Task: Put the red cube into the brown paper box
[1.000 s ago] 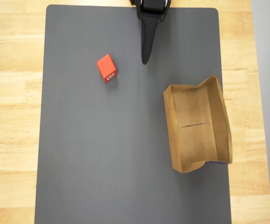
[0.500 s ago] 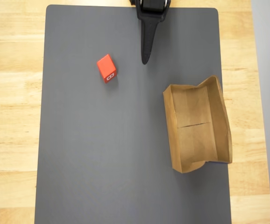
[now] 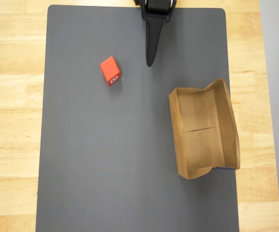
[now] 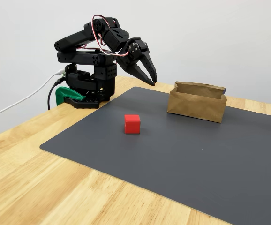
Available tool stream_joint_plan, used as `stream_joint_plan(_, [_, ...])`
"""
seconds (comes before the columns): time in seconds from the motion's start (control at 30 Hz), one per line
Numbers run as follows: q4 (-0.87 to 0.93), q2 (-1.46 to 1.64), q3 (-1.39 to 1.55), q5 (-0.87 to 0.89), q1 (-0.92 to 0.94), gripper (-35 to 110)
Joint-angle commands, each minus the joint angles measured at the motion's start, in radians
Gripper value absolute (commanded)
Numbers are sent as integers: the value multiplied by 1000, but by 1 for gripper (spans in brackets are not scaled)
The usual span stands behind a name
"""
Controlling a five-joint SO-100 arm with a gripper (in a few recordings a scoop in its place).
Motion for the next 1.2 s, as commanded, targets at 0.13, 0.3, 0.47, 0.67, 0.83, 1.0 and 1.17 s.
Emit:
stream_joint_plan(0.13, [6, -3, 0, 2, 15, 0])
stream_joint_plan(0.3, [6, -3, 0, 2, 15, 0])
stream_joint_plan(0.47, [6, -3, 0, 2, 15, 0])
stream_joint_plan(0.67, [6, -3, 0, 2, 15, 0])
stream_joint_plan(0.83, [6, -3, 0, 2, 15, 0])
stream_joint_plan(1.0, [6, -3, 0, 0, 15, 3])
stream_joint_plan(1.17, [6, -3, 0, -9, 8, 2])
